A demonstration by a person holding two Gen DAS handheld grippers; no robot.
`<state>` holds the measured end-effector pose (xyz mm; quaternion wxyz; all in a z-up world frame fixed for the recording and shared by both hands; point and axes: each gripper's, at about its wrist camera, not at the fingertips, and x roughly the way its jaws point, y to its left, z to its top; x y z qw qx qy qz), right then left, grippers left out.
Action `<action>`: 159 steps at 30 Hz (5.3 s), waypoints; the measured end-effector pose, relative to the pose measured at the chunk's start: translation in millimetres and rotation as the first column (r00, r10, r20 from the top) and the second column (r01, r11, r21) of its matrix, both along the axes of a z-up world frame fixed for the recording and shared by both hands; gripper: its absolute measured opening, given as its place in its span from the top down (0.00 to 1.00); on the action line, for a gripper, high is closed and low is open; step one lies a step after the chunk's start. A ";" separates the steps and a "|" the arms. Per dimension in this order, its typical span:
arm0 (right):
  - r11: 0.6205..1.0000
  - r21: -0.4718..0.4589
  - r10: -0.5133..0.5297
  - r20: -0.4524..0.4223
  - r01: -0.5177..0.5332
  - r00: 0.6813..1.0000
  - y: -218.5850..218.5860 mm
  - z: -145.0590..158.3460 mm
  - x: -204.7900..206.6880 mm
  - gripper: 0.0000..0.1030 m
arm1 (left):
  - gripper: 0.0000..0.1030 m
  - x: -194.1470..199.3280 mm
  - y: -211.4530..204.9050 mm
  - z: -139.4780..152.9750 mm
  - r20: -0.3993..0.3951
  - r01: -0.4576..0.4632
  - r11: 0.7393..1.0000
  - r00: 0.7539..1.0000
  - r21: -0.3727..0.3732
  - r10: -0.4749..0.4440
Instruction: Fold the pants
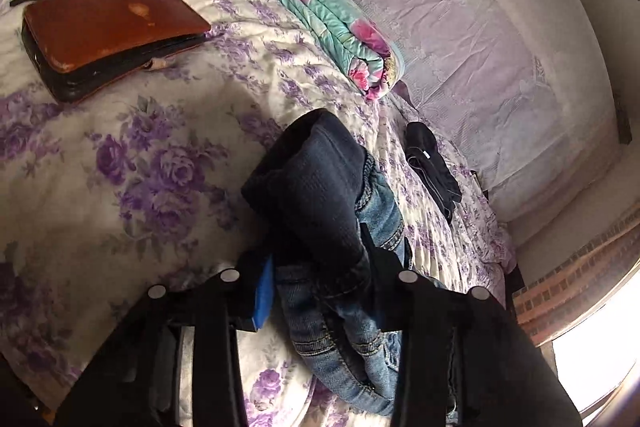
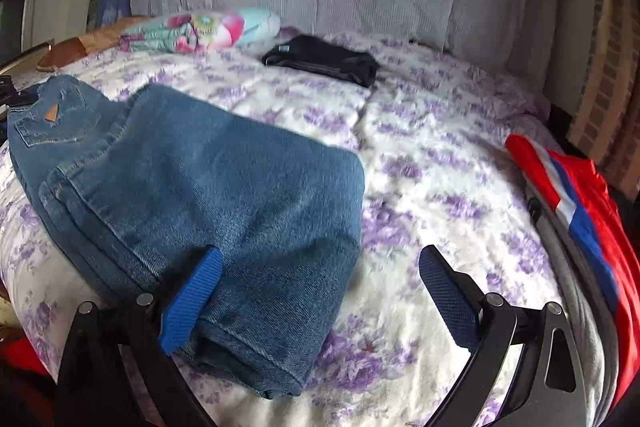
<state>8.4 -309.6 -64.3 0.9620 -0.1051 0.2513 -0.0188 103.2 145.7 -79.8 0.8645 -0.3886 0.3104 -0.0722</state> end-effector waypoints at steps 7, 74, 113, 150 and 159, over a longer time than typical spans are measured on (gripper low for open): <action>0.996 0.088 0.033 -0.087 -0.025 0.996 -21.3 -2.6 0.3 0.04 | 0.70 -9.7 -10.1 24.2 0.056 -0.007 1.000 0.998 0.017 0.006; 0.980 0.192 0.064 -0.061 -0.051 0.996 -36.8 1.4 -2.6 0.04 | 0.04 -31.5 -247.6 13.9 0.008 0.367 0.708 0.885 0.603 -0.466; 0.705 0.701 0.347 -0.205 -0.110 0.915 -72.4 -20.2 61.9 0.13 | 0.06 15.0 -230.4 -11.5 -0.061 0.670 0.714 0.737 0.204 -0.673; 0.818 0.560 0.098 0.082 -0.128 0.992 -99.6 92.3 528.1 0.42 | 0.36 445.4 -310.4 117.9 0.218 0.216 0.869 0.915 0.446 -0.339; 0.930 0.368 -0.081 0.270 -0.025 0.959 -96.2 108.0 495.8 0.19 | 0.15 454.8 -293.4 77.2 0.242 0.127 0.886 0.936 0.446 -0.256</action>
